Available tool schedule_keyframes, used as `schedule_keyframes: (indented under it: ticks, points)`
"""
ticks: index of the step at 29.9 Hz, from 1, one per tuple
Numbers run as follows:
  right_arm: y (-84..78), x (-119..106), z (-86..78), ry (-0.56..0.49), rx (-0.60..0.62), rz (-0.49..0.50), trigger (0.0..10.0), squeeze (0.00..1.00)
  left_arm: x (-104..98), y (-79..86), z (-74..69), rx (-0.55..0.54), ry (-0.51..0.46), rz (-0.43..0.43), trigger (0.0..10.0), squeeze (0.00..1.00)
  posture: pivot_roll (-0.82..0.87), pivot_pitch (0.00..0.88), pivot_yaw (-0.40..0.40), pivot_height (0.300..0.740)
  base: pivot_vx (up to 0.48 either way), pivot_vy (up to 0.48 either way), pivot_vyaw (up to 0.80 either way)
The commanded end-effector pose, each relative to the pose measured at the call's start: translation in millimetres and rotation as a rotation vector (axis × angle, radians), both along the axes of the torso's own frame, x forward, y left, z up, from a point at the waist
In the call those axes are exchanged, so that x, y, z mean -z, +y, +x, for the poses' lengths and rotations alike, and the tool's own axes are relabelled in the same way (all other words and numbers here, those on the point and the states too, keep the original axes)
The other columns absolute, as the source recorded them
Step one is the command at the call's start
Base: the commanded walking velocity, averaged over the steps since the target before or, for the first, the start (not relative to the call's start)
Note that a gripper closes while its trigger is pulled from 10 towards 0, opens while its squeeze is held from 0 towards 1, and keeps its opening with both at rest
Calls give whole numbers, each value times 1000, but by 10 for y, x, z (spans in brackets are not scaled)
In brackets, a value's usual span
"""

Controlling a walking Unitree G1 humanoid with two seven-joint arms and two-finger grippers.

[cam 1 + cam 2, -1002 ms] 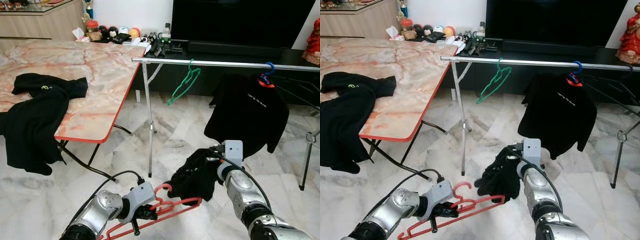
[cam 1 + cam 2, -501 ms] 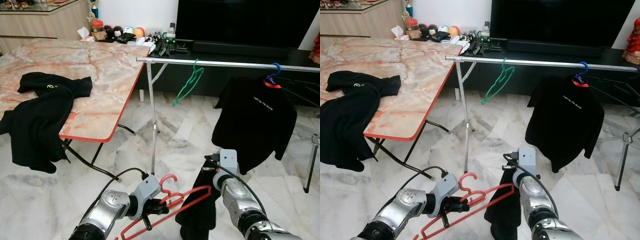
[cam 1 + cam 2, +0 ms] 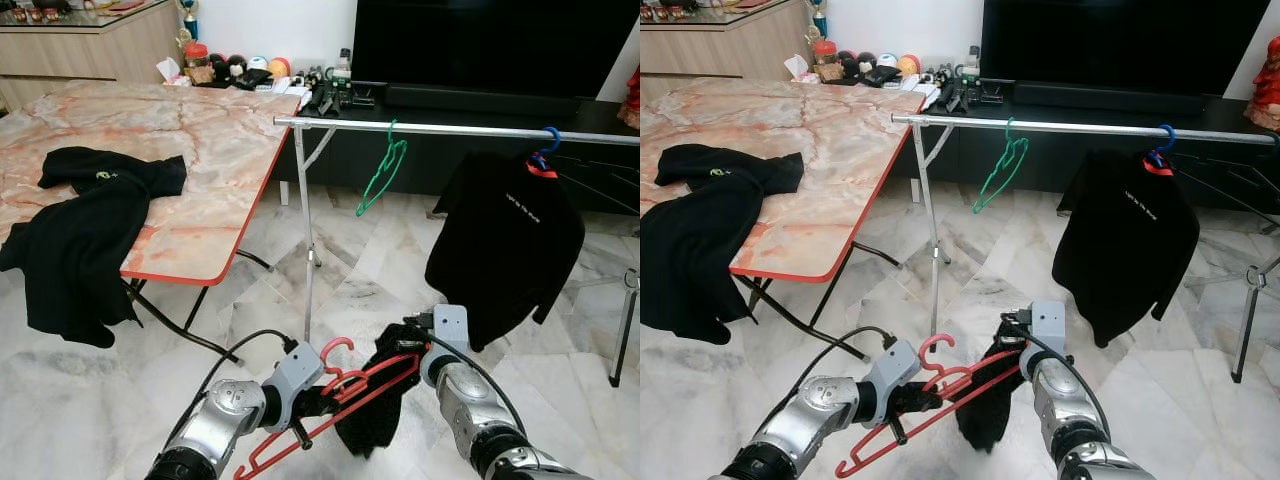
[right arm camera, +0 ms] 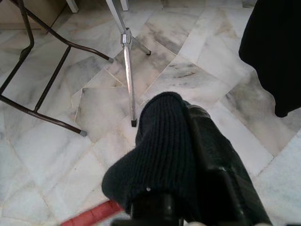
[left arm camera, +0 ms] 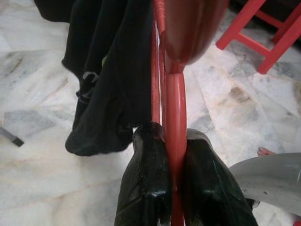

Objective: Hang hanger

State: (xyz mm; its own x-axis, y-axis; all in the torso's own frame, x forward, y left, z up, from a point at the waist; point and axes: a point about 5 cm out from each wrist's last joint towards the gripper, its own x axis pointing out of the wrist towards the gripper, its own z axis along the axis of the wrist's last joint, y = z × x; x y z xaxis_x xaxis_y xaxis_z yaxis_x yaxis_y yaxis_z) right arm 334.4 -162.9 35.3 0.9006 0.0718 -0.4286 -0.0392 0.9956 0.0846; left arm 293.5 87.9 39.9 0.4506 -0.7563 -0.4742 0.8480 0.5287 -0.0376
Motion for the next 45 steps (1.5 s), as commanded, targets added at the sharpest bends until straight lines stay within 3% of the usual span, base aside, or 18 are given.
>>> schedule_keyframes:
  ticks: [1, 11, 22, 35, 38, 40, 45]
  points:
    - [-65, -28, 8, -26, 23, 1, 10000, 0, -41, 82, 72, -29, -33, 30, 10000, 0, 57, 49, 9, 740, 0, 0, 0]
    - [-78, -60, 30, -39, 27, -6, 10000, 0, -75, 146, 109, -55, -62, 46, 10000, 0, 64, 79, 13, 740, 0, 0, 0]
    - [16, -133, 84, -70, -23, 28, 10000, 0, -69, 146, 87, -37, -19, 14, 10000, 0, 64, 119, 19, 740, 0, 0, 0]
    - [77, -178, 125, -74, 51, 160, 10000, 0, -154, 239, 171, -116, -30, -27, 10000, 0, 61, 153, 32, 740, 0, 0, 0]
    - [58, -138, 101, -53, 85, 187, 10000, 0, -155, 221, 156, -94, -18, -36, 10000, 0, 65, 153, 30, 740, 0, 0, 0]
    - [76, -128, 92, -51, 55, 185, 10000, 0, -135, 186, 99, -41, 15, -46, 10000, 0, 68, 150, 25, 740, 0, 0, 0]
    - [94, -227, 158, -84, 9, 186, 10000, 0, -107, 155, 88, -23, 10, -28, 10000, 0, 61, 134, 9, 740, 0, 0, 0]
